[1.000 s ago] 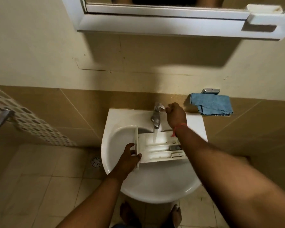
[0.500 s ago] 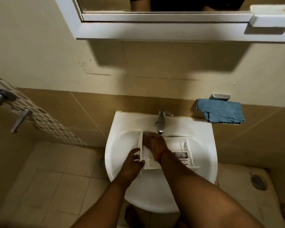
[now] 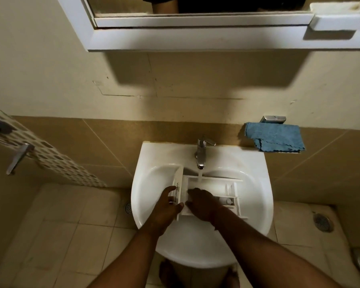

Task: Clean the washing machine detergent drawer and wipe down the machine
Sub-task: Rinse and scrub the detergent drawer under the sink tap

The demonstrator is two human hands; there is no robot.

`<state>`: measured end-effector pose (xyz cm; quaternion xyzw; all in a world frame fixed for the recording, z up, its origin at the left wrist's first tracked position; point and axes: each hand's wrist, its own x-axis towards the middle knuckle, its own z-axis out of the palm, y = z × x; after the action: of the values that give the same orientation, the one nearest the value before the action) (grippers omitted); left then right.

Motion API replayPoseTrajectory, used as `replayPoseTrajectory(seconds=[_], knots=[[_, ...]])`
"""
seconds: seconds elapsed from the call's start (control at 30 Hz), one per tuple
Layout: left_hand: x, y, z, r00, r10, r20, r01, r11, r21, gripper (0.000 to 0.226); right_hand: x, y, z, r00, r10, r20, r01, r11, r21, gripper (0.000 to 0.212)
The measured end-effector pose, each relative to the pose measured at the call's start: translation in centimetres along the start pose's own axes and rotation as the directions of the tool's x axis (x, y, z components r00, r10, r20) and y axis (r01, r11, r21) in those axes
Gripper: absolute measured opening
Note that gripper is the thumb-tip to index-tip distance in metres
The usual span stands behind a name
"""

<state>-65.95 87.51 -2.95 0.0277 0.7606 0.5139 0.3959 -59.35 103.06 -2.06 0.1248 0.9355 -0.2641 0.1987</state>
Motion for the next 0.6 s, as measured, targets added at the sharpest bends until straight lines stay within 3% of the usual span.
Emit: replayPoseTrajectory(seconds=[0.07, 0.17, 0.23, 0.33, 0.47, 0.53, 0.6], knots=[[0.0, -0.1, 0.0, 1.0, 0.0, 0.001, 0.0, 1.0, 0.009, 0.059, -0.4, 0.9, -0.4, 0.999, 0.048, 0.007, -0.047, 0.998, -0.03, 0.051], [0.0, -0.2, -0.2, 1.0, 0.004, 0.01, -0.004, 1.0, 0.009, 0.059, -1.1, 4.7, -0.6, 0.954, 0.3, 0.029, -0.284, 0.928, -0.242, 0.066], [0.1, -0.4, -0.2, 1.0, 0.008, 0.013, -0.008, 1.0, 0.012, 0.059, -1.0, 5.7, -0.5, 0.934, 0.353, 0.057, -0.318, 0.893, -0.317, 0.066], [0.0, -0.4, 0.0, 1.0, 0.021, 0.007, -0.021, 1.0, 0.022, 0.058, -0.1, 2.7, -0.6, 0.967, 0.238, 0.091, -0.214, 0.952, -0.219, 0.059], [-0.2, -0.3, -0.1, 0.999, 0.045, 0.003, -0.045, 0.998, 0.043, 0.056, 0.4, -1.0, -0.2, 1.0, 0.022, 0.02, -0.021, 0.999, -0.049, 0.048], [-0.3, -0.3, -0.2, 0.999, 0.042, 0.014, -0.042, 0.998, 0.037, 0.056, -0.2, 0.3, -0.3, 0.998, 0.046, 0.033, -0.043, 0.996, -0.083, 0.054], [-0.3, -0.2, -0.2, 0.999, 0.037, 0.021, -0.038, 0.999, 0.034, 0.057, -0.8, 2.8, -0.6, 0.985, 0.168, 0.041, -0.158, 0.97, -0.185, 0.051]])
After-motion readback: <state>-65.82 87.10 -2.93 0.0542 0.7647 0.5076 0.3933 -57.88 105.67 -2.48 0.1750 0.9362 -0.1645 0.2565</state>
